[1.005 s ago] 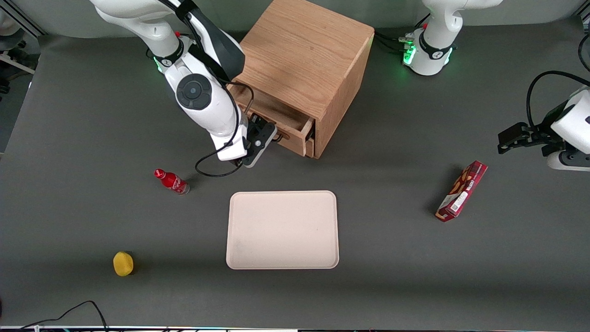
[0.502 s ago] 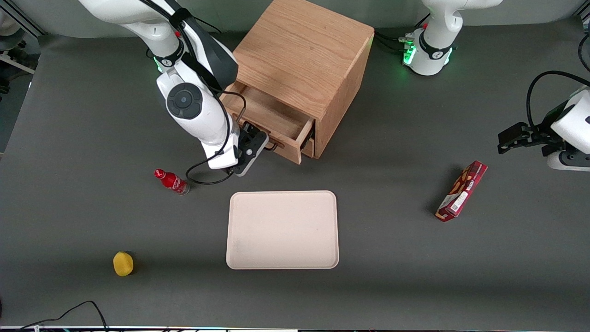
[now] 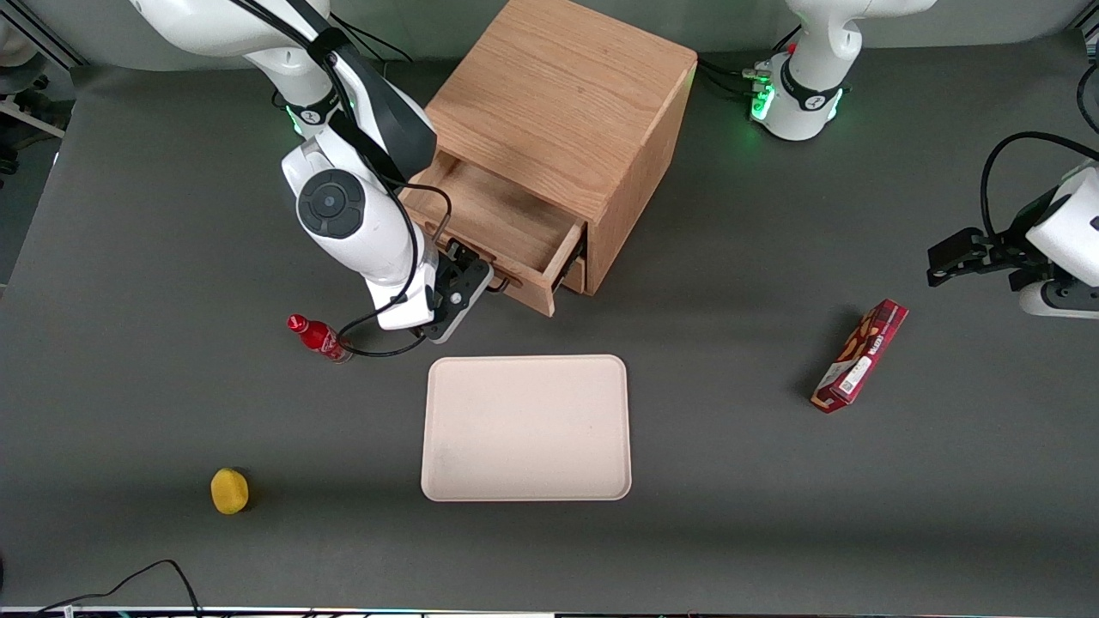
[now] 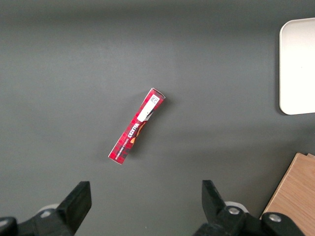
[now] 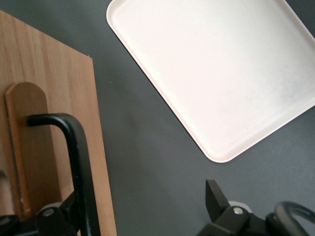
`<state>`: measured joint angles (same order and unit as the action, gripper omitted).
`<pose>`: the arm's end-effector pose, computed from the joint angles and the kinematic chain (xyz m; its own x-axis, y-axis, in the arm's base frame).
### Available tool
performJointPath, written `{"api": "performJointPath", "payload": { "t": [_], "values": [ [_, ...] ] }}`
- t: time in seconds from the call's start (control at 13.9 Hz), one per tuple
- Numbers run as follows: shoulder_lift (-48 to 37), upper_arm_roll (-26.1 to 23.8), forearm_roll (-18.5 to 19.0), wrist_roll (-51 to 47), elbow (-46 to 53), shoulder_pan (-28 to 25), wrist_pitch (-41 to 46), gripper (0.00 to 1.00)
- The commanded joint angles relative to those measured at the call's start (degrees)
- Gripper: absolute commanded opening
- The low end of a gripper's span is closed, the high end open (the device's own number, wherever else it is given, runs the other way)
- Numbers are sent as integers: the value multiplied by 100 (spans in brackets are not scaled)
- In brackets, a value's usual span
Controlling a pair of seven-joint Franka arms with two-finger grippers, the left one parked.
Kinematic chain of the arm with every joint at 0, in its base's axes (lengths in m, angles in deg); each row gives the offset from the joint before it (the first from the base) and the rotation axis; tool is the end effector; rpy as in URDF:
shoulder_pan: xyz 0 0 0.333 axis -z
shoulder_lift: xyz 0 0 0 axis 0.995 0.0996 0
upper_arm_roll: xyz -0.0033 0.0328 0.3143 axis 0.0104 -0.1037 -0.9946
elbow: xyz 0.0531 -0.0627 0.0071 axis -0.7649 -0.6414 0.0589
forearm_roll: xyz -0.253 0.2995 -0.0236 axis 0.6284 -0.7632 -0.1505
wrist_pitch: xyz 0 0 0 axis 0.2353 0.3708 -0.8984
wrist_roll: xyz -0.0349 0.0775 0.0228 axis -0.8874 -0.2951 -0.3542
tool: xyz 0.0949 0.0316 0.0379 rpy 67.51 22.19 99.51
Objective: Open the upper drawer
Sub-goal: 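Pull the handle outward with the right gripper, sliding the drawer open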
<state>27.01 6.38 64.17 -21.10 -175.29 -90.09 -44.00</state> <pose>0.5534 0.3343 0.3928 0.6159 0.7863 0.0484 0.7848 -0.6070 -0.1253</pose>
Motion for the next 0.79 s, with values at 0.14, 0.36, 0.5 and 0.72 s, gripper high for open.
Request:
{"api": "performJointPath", "payload": {
  "t": [0.14,0.36,0.5,0.72],
  "values": [
    [208,79,311,207,283,63,125,100],
    [261,157,320,313,388,98,133,100],
    [314,193,320,339,476,98,160,100],
    [410,298,328,489,617,98,248,100]
  ]
}}
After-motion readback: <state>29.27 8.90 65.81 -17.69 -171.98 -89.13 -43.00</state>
